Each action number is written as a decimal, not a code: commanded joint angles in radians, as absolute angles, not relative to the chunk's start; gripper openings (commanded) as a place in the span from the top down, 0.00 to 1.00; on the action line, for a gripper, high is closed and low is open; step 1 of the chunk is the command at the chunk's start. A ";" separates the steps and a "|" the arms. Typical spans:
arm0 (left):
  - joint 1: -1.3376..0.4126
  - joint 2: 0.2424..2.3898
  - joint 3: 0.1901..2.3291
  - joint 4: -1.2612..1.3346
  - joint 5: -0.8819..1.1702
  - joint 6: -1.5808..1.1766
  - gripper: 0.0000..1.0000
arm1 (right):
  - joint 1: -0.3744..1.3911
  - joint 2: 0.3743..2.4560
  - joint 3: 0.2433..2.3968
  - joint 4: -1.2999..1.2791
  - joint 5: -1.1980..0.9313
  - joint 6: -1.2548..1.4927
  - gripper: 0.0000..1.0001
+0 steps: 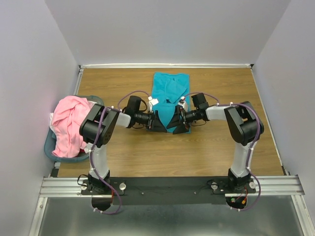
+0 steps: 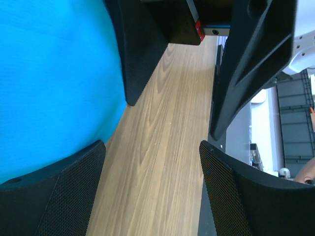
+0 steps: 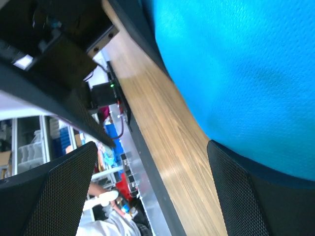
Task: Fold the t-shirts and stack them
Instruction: Fold the tshirt
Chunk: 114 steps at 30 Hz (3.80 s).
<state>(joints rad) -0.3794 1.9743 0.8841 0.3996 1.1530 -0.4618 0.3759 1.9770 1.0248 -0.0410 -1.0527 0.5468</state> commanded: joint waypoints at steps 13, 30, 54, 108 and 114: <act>-0.273 2.033 0.835 0.226 1.213 -0.243 0.16 | 0.259 1.985 0.879 -0.025 -1.154 0.413 0.00; -0.245 1.750 1.138 -0.441 1.010 0.445 0.42 | 0.247 1.707 1.150 -0.404 -0.981 0.052 0.18; -0.437 1.543 0.828 -0.319 0.473 1.270 0.60 | 0.641 1.772 1.146 -0.491 -0.262 -0.443 0.57; -0.586 1.410 1.247 -1.084 0.693 1.195 1.00 | 0.514 1.315 1.230 -1.095 -0.511 -0.706 0.99; -0.558 1.511 1.391 -1.068 0.655 1.163 1.00 | 0.453 1.428 1.310 -1.134 -0.526 -0.791 1.00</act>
<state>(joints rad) -0.5838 1.4372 1.3239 -1.0409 0.6304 1.1862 0.4984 1.3262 1.2915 -1.0527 -0.4801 -0.7074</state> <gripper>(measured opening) 0.007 0.010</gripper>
